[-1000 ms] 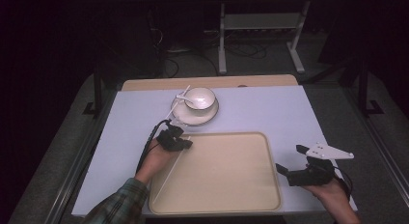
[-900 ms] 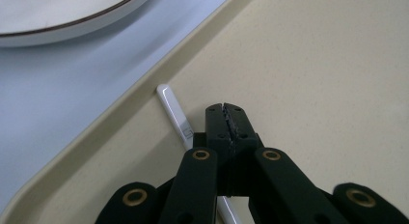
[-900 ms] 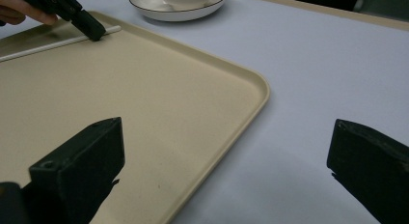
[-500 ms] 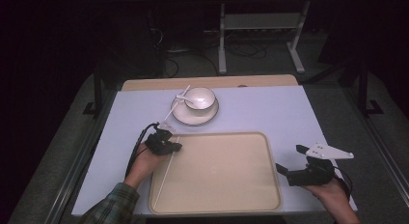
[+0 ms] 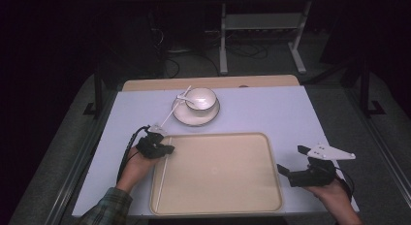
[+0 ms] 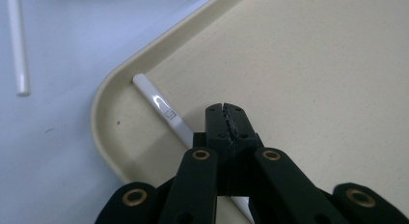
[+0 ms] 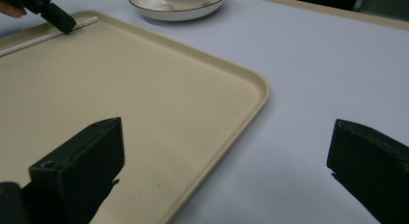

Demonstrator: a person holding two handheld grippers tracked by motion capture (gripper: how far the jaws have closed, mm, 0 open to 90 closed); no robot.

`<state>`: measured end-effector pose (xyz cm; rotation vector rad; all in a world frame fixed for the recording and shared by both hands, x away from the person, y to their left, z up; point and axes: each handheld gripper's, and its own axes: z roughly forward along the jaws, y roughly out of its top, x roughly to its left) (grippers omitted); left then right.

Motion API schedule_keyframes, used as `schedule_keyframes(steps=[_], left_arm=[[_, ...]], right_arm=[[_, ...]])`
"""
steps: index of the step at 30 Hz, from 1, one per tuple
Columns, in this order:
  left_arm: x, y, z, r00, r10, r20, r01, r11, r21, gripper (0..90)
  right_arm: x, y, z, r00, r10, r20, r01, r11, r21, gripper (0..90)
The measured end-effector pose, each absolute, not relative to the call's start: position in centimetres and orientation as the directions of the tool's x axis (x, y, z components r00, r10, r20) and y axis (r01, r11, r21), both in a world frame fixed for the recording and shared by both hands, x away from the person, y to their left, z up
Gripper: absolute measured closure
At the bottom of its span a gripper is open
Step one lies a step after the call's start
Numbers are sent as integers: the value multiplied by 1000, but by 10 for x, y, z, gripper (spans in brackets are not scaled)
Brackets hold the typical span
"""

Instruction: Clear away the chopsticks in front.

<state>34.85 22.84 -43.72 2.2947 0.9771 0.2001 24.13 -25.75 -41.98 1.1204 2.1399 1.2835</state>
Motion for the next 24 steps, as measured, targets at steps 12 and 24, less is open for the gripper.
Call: schedule_keyframes(steps=[12, 24], left_arm=[[351, 232, -438, 702, 706, -94, 605, -521, 603, 877], [350, 228, -435, 706, 700, -109, 596, -505, 624, 749]], right_arm=[[241, -258, -420, -598, 800, 59, 429, 257, 866, 0], [241, -257, -420, -599, 799, 57, 428, 259, 866, 0]])
